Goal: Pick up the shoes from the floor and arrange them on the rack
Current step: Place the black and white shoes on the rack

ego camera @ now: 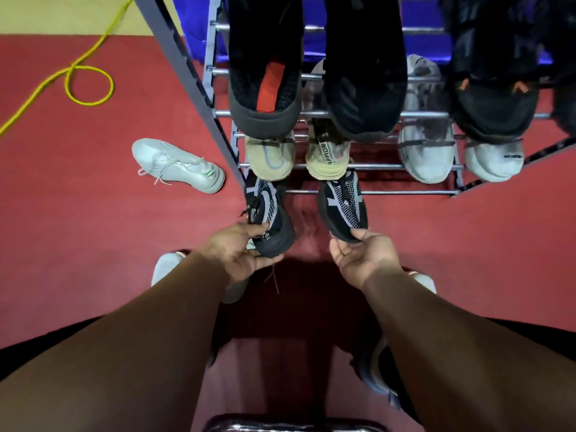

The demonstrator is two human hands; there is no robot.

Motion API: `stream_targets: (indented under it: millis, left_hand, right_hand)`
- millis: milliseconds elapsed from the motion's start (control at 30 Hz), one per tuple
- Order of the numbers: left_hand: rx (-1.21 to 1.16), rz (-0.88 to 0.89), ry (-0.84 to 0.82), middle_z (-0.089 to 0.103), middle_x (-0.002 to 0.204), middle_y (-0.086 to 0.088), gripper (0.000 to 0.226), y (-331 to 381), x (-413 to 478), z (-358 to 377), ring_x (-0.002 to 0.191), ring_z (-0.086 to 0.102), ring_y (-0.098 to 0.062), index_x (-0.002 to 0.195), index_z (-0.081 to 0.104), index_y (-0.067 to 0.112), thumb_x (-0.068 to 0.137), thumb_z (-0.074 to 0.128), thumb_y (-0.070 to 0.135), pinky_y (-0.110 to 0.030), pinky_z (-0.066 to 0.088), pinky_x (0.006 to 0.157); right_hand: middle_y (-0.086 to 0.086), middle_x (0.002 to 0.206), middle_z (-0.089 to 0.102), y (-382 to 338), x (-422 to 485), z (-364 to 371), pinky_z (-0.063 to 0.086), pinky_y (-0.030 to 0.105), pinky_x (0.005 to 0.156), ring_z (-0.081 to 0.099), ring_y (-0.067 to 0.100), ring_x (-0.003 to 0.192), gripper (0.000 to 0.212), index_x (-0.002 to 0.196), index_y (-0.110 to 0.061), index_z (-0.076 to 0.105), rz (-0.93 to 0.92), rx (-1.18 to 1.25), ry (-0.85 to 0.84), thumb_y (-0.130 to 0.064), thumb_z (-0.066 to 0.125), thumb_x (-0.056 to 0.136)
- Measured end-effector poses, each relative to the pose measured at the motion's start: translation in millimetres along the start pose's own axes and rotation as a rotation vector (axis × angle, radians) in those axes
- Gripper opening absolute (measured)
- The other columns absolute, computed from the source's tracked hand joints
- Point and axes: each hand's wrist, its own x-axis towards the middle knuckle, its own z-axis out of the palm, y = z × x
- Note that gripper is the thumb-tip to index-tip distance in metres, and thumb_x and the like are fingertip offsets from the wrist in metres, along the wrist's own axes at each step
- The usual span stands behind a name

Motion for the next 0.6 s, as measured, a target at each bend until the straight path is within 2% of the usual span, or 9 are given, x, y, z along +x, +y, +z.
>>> stream_targets:
  millis: [133,200,300,400,500,600]
  left_hand:
    - [0.031,0.009,-0.001,0.071,0.124,-0.012,0.041,-8.0,11.9,-14.7,0.106,0.069,-0.038,0.132,0.062,0.013,0.092,0.066,0.003,-0.056,0.058,0.083]
    - [0.034,0.006,-0.003,0.069,0.128,-0.013,0.046,-10.3,16.5,-20.0,0.111,0.068,-0.040,0.134,0.060,0.014,0.090,0.067,0.003,-0.060,0.055,0.089]
    - [0.036,0.025,0.004,0.068,0.130,-0.013,0.048,-14.7,23.5,-23.3,0.120,0.064,-0.039,0.136,0.059,0.018,0.090,0.066,0.004,-0.062,0.050,0.097]
    - [0.016,0.046,0.018,0.072,0.122,-0.011,0.037,-17.3,26.3,-21.8,0.117,0.065,-0.037,0.122,0.065,0.022,0.091,0.065,0.002,-0.064,0.045,0.102]
    - [0.041,0.051,0.042,0.077,0.110,-0.008,0.025,-18.3,27.6,-18.0,0.104,0.069,-0.034,0.105,0.067,0.025,0.091,0.068,0.005,-0.062,0.049,0.099]
    - [0.018,0.011,0.064,0.074,0.115,-0.010,0.028,-20.5,30.7,-16.6,0.102,0.070,-0.035,0.117,0.066,0.018,0.091,0.071,0.008,-0.058,0.058,0.081]
  right_hand:
    - [0.006,0.121,0.075,-3.7,19.7,22.4,0.056,0.035,0.077,0.070,0.018,0.082,0.048,0.139,-0.015,0.061,-0.036,0.029,-0.003,0.002,0.047,0.095]
    - [0.008,0.120,0.075,-7.8,27.2,36.1,0.057,0.034,0.077,0.074,0.018,0.089,0.045,0.137,-0.015,0.062,-0.054,0.043,-0.017,0.002,0.048,0.097]
    - [0.010,0.126,0.073,-12.6,39.0,55.6,0.057,0.035,0.092,0.072,0.021,0.102,0.043,0.139,-0.018,0.061,-0.075,0.014,-0.084,-0.002,0.053,0.100]
    - [0.013,0.141,0.059,-5.0,45.2,61.0,0.052,0.036,0.103,0.064,0.023,0.114,0.046,0.144,-0.010,0.053,0.011,-0.275,-0.059,-0.016,0.064,0.099]
    - [0.016,0.142,0.059,14.0,44.9,46.2,0.057,0.038,0.091,0.063,0.029,0.120,0.035,0.138,-0.011,0.055,0.103,-0.616,-0.029,-0.023,0.054,0.105]
    - [0.012,0.137,0.064,29.1,43.0,32.2,0.058,0.042,0.075,0.068,0.031,0.106,0.035,0.138,-0.017,0.056,0.170,-0.711,-0.082,-0.027,0.053,0.105]
